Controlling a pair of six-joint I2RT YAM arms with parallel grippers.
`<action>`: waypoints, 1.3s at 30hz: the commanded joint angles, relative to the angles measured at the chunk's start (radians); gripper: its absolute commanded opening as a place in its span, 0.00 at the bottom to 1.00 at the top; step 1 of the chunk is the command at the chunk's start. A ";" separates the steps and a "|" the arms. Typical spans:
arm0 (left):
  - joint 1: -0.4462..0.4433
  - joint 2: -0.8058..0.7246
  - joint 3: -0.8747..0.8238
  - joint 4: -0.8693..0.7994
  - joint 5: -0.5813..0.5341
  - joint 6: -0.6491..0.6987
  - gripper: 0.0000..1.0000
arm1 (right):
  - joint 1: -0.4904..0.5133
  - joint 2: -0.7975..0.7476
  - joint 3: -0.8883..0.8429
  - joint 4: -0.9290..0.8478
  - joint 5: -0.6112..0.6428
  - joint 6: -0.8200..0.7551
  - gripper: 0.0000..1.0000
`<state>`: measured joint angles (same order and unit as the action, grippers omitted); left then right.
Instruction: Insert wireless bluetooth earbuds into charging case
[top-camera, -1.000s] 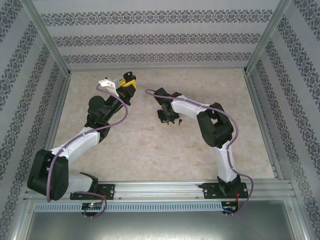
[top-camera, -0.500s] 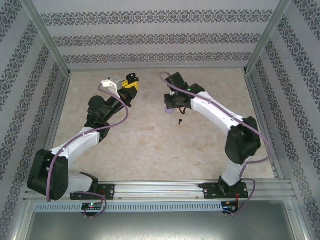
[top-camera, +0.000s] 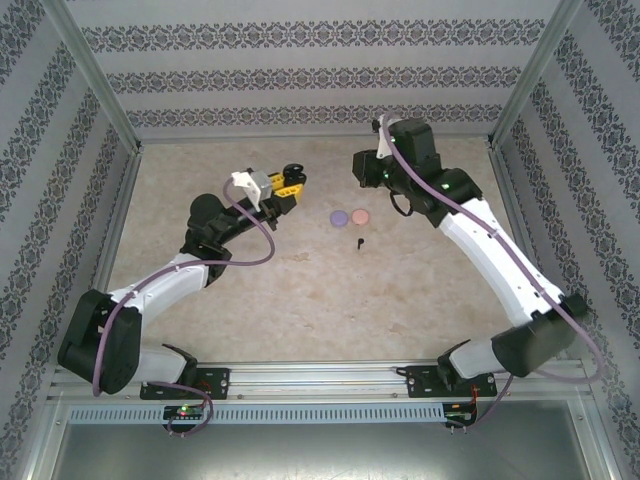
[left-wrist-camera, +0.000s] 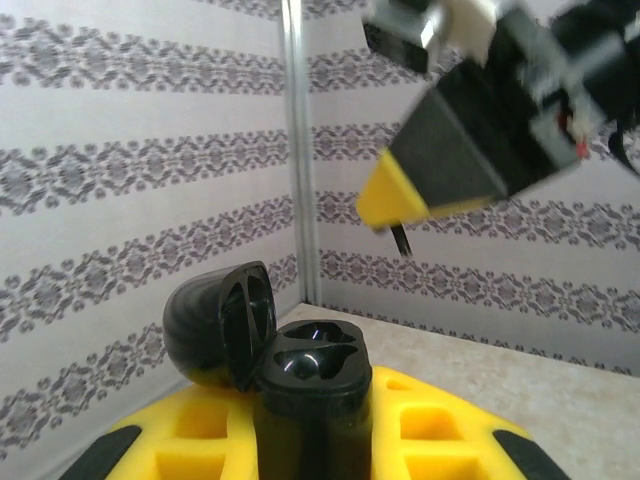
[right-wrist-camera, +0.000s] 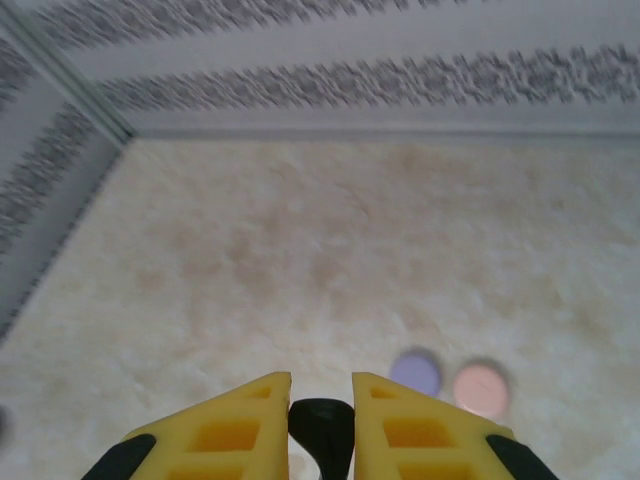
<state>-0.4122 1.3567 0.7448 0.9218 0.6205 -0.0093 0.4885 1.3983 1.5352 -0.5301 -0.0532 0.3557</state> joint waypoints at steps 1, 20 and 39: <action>-0.044 0.040 0.044 0.030 -0.010 0.119 0.00 | 0.008 -0.081 -0.051 0.145 -0.096 -0.038 0.19; -0.131 0.157 0.169 0.114 -0.008 0.086 0.00 | 0.100 -0.241 -0.331 0.464 -0.156 -0.072 0.20; -0.140 0.154 0.180 0.081 0.018 0.080 0.00 | 0.126 -0.170 -0.299 0.500 -0.154 -0.066 0.20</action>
<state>-0.5377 1.5112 0.8925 0.9737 0.6079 0.0784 0.6006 1.2209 1.2121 -0.0700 -0.2077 0.2996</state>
